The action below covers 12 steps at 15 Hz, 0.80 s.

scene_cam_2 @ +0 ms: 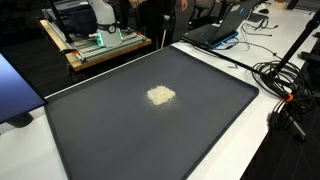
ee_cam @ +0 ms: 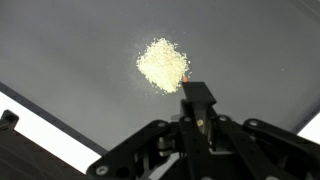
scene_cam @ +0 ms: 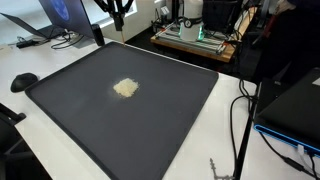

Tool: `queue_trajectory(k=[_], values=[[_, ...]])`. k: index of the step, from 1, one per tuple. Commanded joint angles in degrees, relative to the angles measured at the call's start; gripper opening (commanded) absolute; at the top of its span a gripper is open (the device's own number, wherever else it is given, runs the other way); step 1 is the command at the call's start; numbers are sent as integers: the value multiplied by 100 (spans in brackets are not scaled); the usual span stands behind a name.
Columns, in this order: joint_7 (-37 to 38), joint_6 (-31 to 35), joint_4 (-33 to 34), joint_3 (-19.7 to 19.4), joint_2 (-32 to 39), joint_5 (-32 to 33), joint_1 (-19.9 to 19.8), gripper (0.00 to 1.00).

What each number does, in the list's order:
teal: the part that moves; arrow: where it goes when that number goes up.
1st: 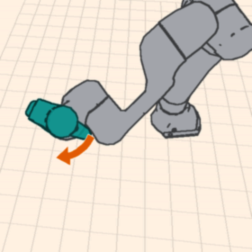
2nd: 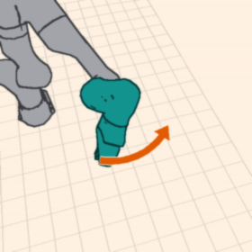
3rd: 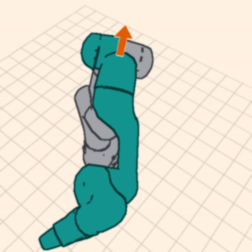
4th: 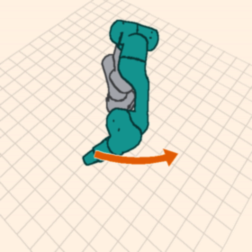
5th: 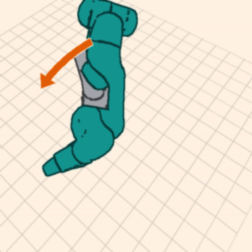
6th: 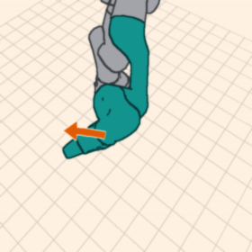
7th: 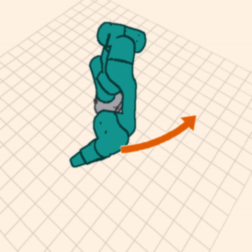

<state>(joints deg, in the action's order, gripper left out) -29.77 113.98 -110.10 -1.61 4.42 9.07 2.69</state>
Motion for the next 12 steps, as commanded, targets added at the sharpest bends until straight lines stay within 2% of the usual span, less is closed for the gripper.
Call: queue_trajectory(k=[1, 5, 6, 11, 12], values=[[55, -18, 56, 124, 64, 38, -103, 12], [64, -29, 129, 116, 79, 49, -115, 12], [64, -29, 133, 116, 79, 50, -115, 3], [918, 39, 514, 339, 712, 713, 133, 3], [1309, 22, 618, 359, 885, 1042, 216, 3]])
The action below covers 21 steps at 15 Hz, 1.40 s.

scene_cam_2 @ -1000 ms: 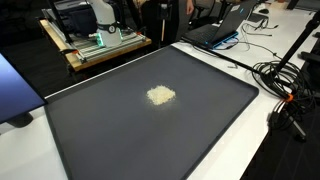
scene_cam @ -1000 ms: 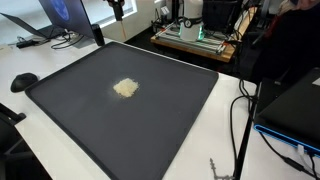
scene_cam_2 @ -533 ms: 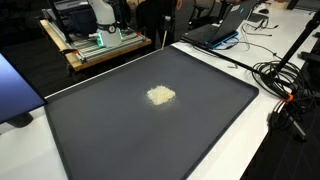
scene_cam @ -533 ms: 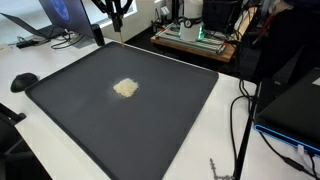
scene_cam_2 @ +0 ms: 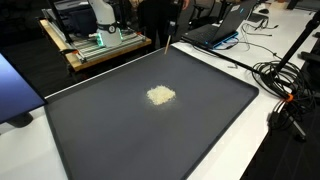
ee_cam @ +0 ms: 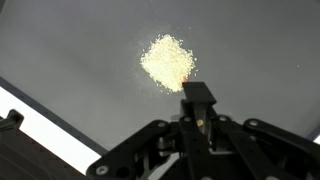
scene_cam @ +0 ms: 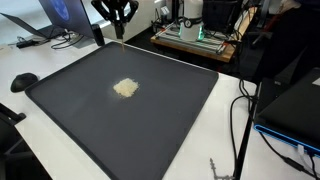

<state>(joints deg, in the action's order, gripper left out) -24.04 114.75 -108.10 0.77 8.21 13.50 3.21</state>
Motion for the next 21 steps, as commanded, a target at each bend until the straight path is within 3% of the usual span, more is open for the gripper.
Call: queue_trajectory(k=[1, 5, 13, 16, 21], values=[[901, -115, 542, 161, 671, 672, 217, 3], [1764, -439, 1262, 178, 1487, 1083, 524, 3], [2481, -1542, 3059, 30, 3141, 1184, 1049, 3], [2457, -1843, 3577, 34, 3539, 1022, 1056, 3], [2239, -1851, 4052, 88, 3738, 622, 742, 3]])
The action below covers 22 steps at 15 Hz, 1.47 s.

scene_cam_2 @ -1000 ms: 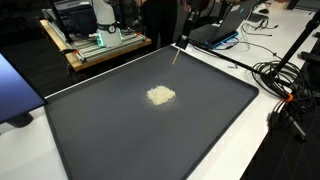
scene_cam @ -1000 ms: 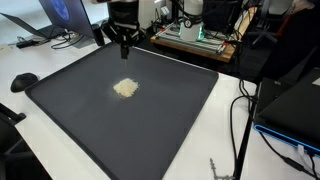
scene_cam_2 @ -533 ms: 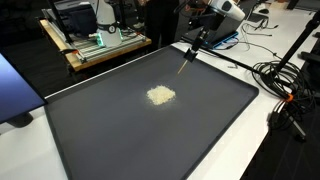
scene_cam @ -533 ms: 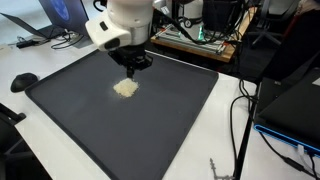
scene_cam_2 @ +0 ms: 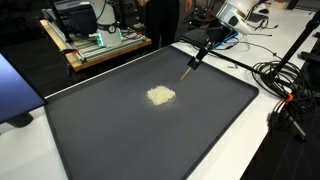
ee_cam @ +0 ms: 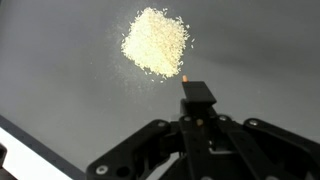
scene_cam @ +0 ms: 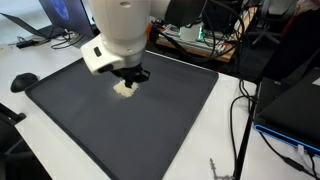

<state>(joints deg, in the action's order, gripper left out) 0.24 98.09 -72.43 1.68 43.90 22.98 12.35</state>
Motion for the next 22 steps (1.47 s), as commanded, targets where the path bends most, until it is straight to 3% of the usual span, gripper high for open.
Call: queue_trajectory(k=[1, 6, 16, 19, 20, 22], values=[[-255, -135, 529, 14, 152, -453, -287, 3], [-581, 162, 494, 68, -4, -1190, -886, 3], [-1278, 1177, -398, 129, -568, -2730, -2102, 3], [-1484, 1377, -892, 100, -836, -3044, -2310, 3], [-1326, 1129, -249, -16, -422, -2813, -2133, 12], [-1399, 1201, -486, -22, -555, -2896, -2219, 12]])
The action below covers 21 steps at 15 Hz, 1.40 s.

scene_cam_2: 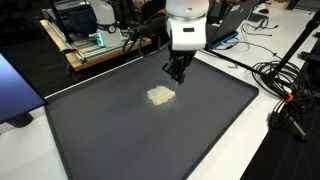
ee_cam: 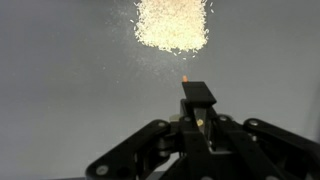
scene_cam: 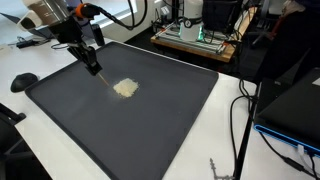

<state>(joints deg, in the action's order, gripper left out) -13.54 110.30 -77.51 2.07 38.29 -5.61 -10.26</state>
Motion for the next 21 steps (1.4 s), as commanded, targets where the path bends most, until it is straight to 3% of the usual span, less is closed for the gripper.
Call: queue_trajectory(k=[1, 3, 4, 8, 14, 21], values=[[-25, -6, -42, -62, -33, -44, 36, 12], [-27, 3, -87, -46, -68, -49, 43, 12], [-75, 100, -169, -16, -91, -151, -22, 3], [-246, 672, -852, 41, -382, -736, -390, 3], [-1066, 1864, -2259, 172, -887, -2024, -1051, 3], [-2687, 2685, -3839, 303, -1630, -4088, -1586, 3]])
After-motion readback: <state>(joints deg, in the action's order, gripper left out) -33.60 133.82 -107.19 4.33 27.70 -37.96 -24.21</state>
